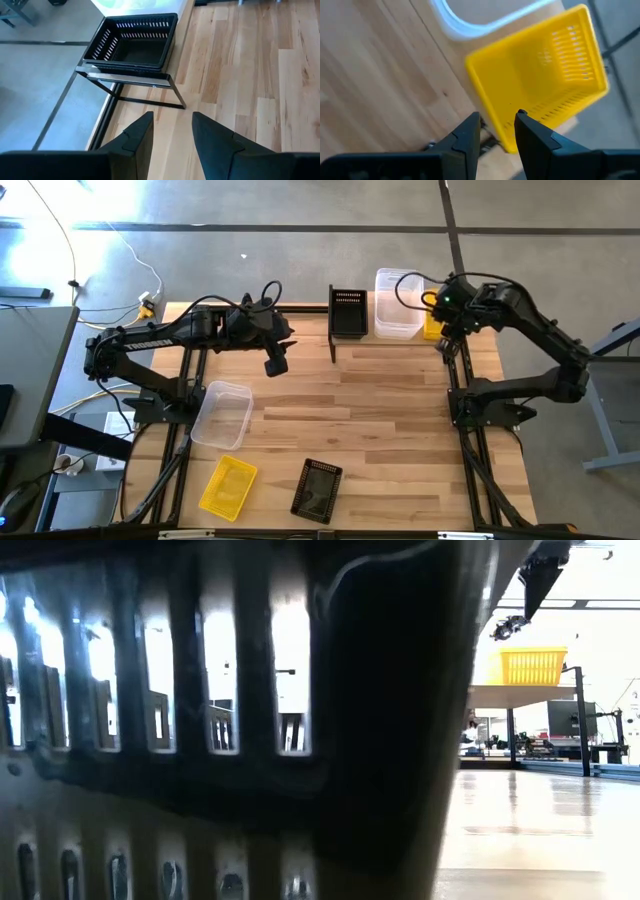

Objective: Stack baskets on shelf by color
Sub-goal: Stack the right yellow bin on top of the yellow bin on the shelf, then stack the black bin on top of the stacked black bins on the shelf

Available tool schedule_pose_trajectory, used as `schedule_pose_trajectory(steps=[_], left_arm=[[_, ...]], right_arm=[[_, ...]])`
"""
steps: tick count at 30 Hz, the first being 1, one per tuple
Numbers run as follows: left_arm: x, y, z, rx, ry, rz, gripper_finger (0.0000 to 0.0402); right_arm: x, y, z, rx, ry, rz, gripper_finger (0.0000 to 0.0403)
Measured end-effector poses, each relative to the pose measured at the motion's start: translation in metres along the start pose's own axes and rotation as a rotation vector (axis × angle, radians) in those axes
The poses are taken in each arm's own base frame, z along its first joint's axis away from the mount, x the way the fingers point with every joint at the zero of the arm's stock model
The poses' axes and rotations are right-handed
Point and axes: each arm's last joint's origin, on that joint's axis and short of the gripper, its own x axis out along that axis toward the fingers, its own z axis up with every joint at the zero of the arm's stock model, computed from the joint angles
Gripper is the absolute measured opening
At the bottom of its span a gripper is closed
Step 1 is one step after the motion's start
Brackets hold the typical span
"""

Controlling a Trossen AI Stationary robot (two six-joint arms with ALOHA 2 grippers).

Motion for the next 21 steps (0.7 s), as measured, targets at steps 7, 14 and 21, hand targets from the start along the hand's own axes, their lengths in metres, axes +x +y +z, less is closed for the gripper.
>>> schedule_pose_trajectory(steps=[7,14,21], left_arm=[[-0.012,-0.001,-0.009,-0.116,0.057,-0.054,0.0125],[-0.03,-0.009,-0.019,-0.203,0.129,-0.193,0.0125],[-0.043,-0.033,-0.03,-0.166,0.24,-0.253,0.0125]], right_arm=[[-0.016,0.011,0.003,0.199,-0.071,0.198,0.0108],[-0.025,0.04,0.01,0.278,-0.113,0.359,0.0108],[-0.042,0.08,0.022,0.277,-0.269,0.503,0.0108]])
